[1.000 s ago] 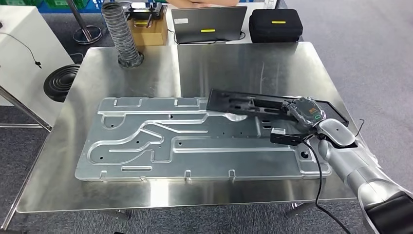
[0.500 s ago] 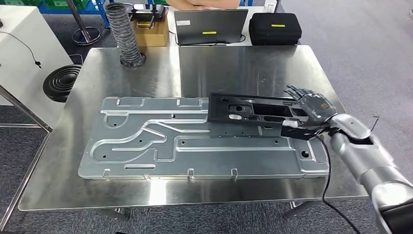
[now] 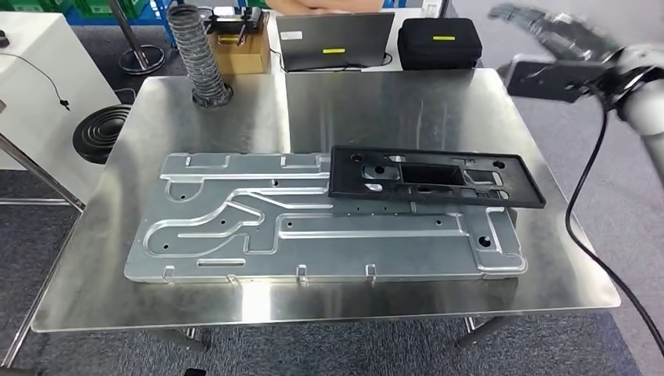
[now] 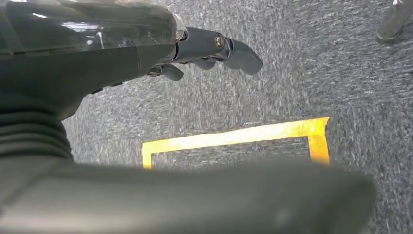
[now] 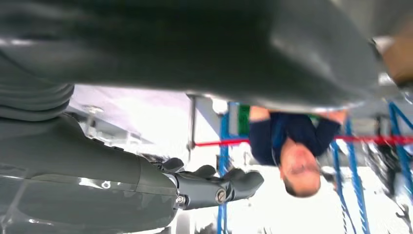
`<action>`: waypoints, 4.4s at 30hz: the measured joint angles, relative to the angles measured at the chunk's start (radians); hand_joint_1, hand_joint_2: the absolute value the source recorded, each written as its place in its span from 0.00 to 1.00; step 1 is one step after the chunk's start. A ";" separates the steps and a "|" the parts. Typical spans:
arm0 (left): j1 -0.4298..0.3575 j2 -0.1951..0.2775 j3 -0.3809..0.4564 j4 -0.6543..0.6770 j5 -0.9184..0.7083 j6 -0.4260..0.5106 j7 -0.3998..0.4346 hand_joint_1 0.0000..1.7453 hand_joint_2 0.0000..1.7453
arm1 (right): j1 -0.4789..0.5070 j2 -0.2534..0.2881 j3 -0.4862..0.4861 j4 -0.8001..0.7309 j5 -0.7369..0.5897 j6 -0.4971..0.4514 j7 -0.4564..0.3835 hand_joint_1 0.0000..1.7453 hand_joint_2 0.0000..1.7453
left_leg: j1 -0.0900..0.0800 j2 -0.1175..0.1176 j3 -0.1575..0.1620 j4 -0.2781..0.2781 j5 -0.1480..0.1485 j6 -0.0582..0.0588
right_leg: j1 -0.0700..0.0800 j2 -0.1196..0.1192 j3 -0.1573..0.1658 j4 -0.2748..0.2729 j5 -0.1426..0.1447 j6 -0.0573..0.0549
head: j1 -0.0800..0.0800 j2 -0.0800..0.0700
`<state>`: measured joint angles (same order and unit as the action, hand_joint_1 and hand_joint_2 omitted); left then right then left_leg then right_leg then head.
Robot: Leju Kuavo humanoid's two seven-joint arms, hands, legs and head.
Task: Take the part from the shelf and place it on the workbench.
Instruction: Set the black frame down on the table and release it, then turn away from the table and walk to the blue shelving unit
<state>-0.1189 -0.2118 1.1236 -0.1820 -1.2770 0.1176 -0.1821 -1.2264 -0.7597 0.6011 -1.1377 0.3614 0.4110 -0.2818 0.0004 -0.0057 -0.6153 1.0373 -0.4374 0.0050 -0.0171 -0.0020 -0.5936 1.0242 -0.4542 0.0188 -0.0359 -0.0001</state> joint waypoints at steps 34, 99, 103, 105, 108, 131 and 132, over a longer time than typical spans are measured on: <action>0.021 -0.003 0.042 0.000 0.039 -0.043 -0.030 0.00 0.00 | 1.320 0.086 -1.161 -0.582 0.101 -0.270 -0.109 0.00 0.00 | -0.004 -0.001 -0.109 0.100 -0.048 -0.004 | 0.007 -0.010 0.082 -0.053 -0.021 -0.025 | -0.002 0.000; -0.024 0.042 -0.066 0.000 -0.106 -0.049 0.061 0.00 0.00 | 1.096 0.855 -1.462 0.939 0.440 -0.416 0.206 0.00 1.00 | 0.006 0.014 -0.073 0.256 -0.115 -0.029 | 0.014 -0.010 0.044 -0.061 0.009 -0.033 | -0.002 0.000; -0.027 0.046 -0.072 0.000 -0.110 -0.052 0.065 0.00 0.00 | 1.096 0.867 -1.456 0.941 0.447 -0.416 0.203 0.00 1.00 | 0.007 0.012 0.109 0.045 -0.072 -0.023 | 0.014 -0.009 -0.028 -0.022 0.040 -0.017 | -0.002 0.000; -0.028 0.047 -0.076 -0.001 -0.111 -0.053 0.064 0.00 0.00 | 1.095 0.869 -1.452 0.941 0.451 -0.413 0.199 0.00 1.00 | 0.003 0.010 0.154 -0.040 -0.103 -0.007 | 0.016 -0.009 -0.040 -0.015 0.057 -0.005 | -0.002 0.000; -0.025 0.047 -0.082 -0.001 -0.116 -0.053 0.064 0.00 0.00 | 1.098 0.869 -1.447 0.942 0.457 -0.409 0.194 0.00 1.00 | 0.003 0.014 0.131 -0.049 -0.081 0.023 | 0.012 -0.006 -0.054 -0.004 0.051 0.014 | -0.002 0.000; -0.025 0.043 -0.101 -0.001 -0.124 -0.059 0.094 0.00 1.00 | 1.103 0.868 -1.429 0.947 0.496 -0.394 0.194 0.00 1.00 | 0.011 0.013 -0.035 0.222 -0.055 -0.024 | 0.018 -0.011 0.050 -0.068 0.004 -0.035 | -0.002 0.000; -0.025 0.043 -0.101 -0.001 -0.123 -0.057 0.095 0.00 1.00 | 1.103 0.868 -1.428 0.947 0.497 -0.394 0.196 0.00 1.00 | 0.012 0.013 0.015 0.157 -0.040 -0.024 | 0.017 -0.011 0.037 -0.058 0.008 -0.032 | -0.002 0.000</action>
<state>-0.1440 -0.1686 1.0229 -0.1826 -1.4002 0.0610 -0.0871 -0.1233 0.1083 -0.8274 -0.1908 0.8589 0.0168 -0.0860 0.0128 0.0070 -0.6005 1.1944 -0.4775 -0.0190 0.0000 -0.0130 -0.5564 0.9660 -0.4460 -0.0129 -0.0382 -0.0001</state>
